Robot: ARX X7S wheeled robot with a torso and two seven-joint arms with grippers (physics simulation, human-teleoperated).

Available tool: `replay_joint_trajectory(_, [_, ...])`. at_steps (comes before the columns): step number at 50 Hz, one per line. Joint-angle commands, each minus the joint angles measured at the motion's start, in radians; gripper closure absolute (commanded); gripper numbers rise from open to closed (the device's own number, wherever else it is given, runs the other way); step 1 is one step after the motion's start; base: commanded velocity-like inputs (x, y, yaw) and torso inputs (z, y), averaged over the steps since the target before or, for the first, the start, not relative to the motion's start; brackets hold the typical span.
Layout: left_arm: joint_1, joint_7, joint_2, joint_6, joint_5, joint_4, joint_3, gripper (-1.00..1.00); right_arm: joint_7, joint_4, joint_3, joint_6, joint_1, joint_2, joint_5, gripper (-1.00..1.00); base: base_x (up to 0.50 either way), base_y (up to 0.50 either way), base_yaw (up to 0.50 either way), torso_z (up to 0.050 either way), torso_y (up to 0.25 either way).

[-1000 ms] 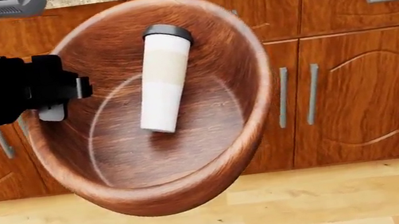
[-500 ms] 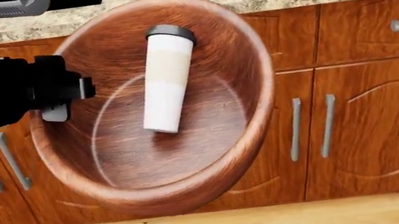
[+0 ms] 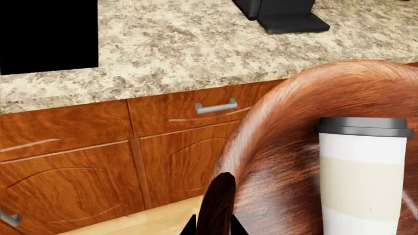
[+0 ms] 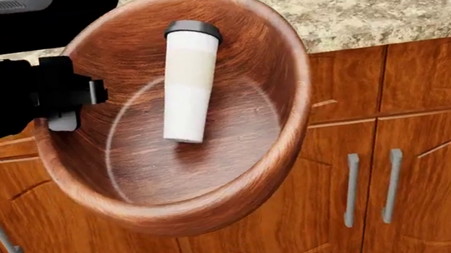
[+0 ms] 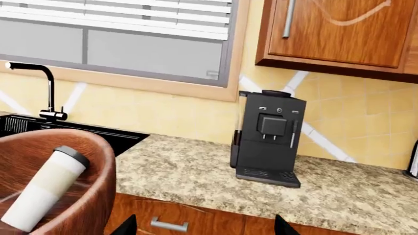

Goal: Place the cup inside the bowl on the dining table and move the bowl to any counter.

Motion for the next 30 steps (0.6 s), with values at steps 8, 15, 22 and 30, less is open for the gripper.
replay_joint_trajectory(8, [-0.006,0.013,0.002,0.024,0.019,-0.018,-0.004,1.00,-0.022,-0.021,0.025,0.018,-0.033,-0.040,-0.017,-1.00,0.50,0.02,0.00,0.000,0.001])
replay_joint_trajectory(15, [0.005,0.015,0.005,0.026,0.028,-0.007,0.005,1.00,-0.031,-0.032,0.059,0.032,-0.060,-0.062,-0.015,-1.00,0.50,0.02,0.00,0.000,0.001])
replay_joint_trajectory(22, [0.001,0.017,0.005,0.027,0.030,-0.016,0.006,1.00,-0.040,-0.046,0.083,0.040,-0.089,-0.097,-0.010,-1.00,0.50,0.03,0.00,0.000,0.003])
replay_joint_trajectory(30, [-0.001,0.017,0.001,0.026,0.030,-0.013,0.007,1.00,-0.042,-0.048,0.066,0.036,-0.089,-0.105,-0.022,-1.00,0.36,0.20,0.00,0.001,0.001])
